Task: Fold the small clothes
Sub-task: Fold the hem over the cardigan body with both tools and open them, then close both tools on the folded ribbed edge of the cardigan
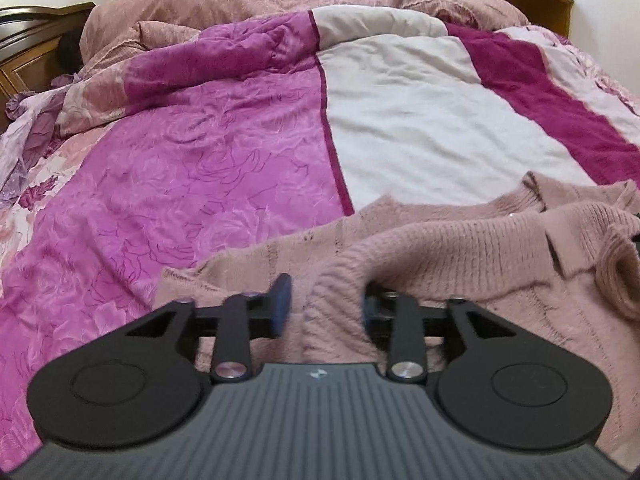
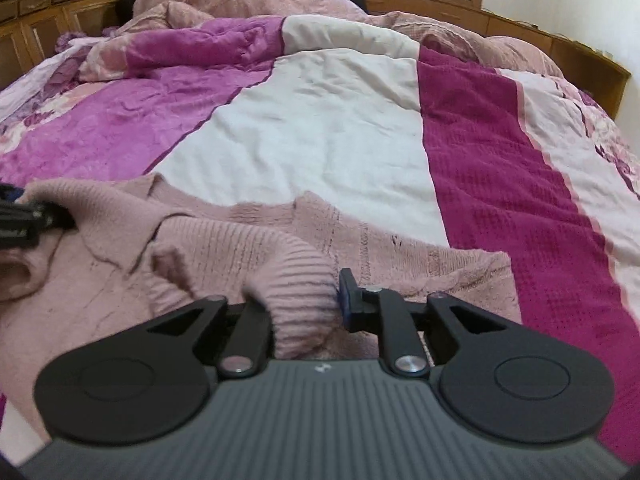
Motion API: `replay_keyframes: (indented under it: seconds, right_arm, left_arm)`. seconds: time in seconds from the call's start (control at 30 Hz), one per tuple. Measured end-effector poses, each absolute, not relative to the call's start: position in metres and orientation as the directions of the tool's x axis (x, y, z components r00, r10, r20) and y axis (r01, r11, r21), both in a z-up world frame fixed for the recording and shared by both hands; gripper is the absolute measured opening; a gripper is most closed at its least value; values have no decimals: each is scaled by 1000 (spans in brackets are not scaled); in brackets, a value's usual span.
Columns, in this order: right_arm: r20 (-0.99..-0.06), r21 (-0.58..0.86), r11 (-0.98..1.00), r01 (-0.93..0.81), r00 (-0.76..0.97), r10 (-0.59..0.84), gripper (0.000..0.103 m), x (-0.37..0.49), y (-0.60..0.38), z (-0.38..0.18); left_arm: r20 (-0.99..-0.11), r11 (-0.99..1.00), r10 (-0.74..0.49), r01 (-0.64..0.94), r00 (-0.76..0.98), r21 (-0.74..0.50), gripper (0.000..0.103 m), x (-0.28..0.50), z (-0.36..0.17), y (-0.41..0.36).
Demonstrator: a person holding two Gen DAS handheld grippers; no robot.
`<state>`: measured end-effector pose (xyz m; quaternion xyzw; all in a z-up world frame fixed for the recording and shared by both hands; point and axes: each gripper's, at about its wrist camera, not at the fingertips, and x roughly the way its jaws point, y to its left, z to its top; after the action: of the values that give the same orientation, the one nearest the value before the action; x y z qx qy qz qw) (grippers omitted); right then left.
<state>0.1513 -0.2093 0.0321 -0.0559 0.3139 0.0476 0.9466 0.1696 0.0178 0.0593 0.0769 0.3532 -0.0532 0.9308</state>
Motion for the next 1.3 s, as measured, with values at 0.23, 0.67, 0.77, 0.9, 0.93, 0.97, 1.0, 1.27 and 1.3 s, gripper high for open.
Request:
replay_keyframes:
  seconds: [0.23, 0.67, 0.77, 0.9, 0.93, 0.97, 1.0, 1.27, 1.3]
  right_arm:
    - [-588, -47, 993, -108, 807, 60, 46, 139, -215, 47]
    - [-473, -44, 991, -125, 876, 89, 48, 75, -230, 87]
    - [-462, -71, 986, -148, 881, 99, 48, 66, -222, 86]
    - [-472, -79, 980, -184, 872, 125, 48, 61, -213, 80]
    - [-476, -79, 979, -190, 870, 131, 48, 61, -211, 78]
    - [-480, -78, 977, -196, 867, 135, 48, 61, -209, 76]
    - [-487, -74, 976, -204, 862, 143, 48, 62, -208, 73]
    - [-552, -79, 967, -244, 818, 161, 48, 75, -199, 48]
    - [-558, -79, 966, -245, 814, 161, 48, 77, -198, 45]
  left_arm:
    - [-663, 980, -67, 175, 745, 97, 53, 151, 85, 26]
    - [-598, 974, -139, 219, 790, 63, 59, 75, 136, 38]
    - [-604, 969, -159, 240, 781, 55, 59, 60, 131, 32]
    - [-616, 959, -173, 273, 768, 71, 59, 47, 118, 19]
    - [-622, 956, -172, 281, 764, 80, 59, 46, 114, 16]
    - [-628, 955, -168, 284, 760, 88, 59, 46, 110, 13]
    - [-634, 954, -165, 285, 756, 92, 59, 47, 107, 11]
    - [-666, 942, -138, 305, 733, 141, 59, 73, 74, -4]
    - [-663, 941, -124, 299, 738, 156, 59, 77, 69, -5]
